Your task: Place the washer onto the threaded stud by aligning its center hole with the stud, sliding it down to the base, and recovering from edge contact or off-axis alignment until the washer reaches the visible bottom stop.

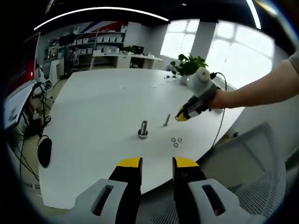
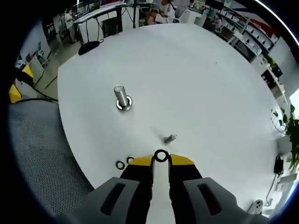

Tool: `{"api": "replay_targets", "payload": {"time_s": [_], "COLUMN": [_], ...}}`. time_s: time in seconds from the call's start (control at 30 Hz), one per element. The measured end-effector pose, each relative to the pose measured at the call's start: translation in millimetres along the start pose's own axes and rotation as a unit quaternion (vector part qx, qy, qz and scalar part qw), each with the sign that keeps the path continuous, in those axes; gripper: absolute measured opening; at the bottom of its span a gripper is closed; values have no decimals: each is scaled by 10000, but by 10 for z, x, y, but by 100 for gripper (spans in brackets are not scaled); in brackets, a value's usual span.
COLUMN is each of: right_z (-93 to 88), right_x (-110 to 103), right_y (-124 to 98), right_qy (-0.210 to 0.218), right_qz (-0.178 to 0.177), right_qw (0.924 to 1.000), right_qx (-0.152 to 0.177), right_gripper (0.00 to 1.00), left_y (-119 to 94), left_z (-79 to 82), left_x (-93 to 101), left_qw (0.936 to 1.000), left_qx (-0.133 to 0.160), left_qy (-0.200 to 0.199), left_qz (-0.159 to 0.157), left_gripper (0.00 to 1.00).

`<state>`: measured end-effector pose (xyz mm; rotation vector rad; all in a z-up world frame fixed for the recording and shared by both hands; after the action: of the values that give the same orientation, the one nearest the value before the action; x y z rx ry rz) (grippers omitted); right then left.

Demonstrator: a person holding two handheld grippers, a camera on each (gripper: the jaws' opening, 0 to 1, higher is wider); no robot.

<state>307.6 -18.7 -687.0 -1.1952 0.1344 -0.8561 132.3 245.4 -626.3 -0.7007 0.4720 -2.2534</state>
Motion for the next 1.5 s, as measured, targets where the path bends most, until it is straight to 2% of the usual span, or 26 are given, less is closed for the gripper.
{"api": "replay_targets", "payload": {"time_s": [0.07,0.17,0.4,0.77,1.07,1.37,1.5], "right_z": [58,122,119,146,121,97,68], "right_x": [24,41,26,78,34,18,16], "right_y": [7,39,138,237,281,409,476], "right_qy": [-183,-177,-432,-336,-513,-452,-294], "right_qz": [-49,-37,-69,-48,-14,122,220], "right_qw": [9998,9998,9990,9993,9983,9980,9979], "right_qx": [27,30,-73,-154,-271,-432,-534], "right_gripper": [13,13,13,13,13,13,13], "left_y": [-1,9,7,8,6,4,4], "left_z": [0,0,-6,-7,-7,-9,-13], "left_x": [0,15,11,8,8,3,2], "left_qw": [10000,9999,9999,9999,9999,9999,9999], "left_qx": [-2,-66,-89,-89,-82,-97,-112], "left_qy": [7,105,96,116,100,76,60], "left_qz": [1,-7,-2,25,17,31,36], "left_gripper": [23,23,23,23,23,23,23]}}
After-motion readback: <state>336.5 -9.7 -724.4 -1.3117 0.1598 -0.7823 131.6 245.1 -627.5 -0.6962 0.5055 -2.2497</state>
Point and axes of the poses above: the point that each gripper's makers call its tool centre point, and the gripper's own axes: y roughly forward along the fingers, x roughly to its right, z roughly out of its top, the point moved 9 cm from there along -y, roughly backward along the fingers, and after that the axes turned 11 degrees about -z, right-handed, at the moved point
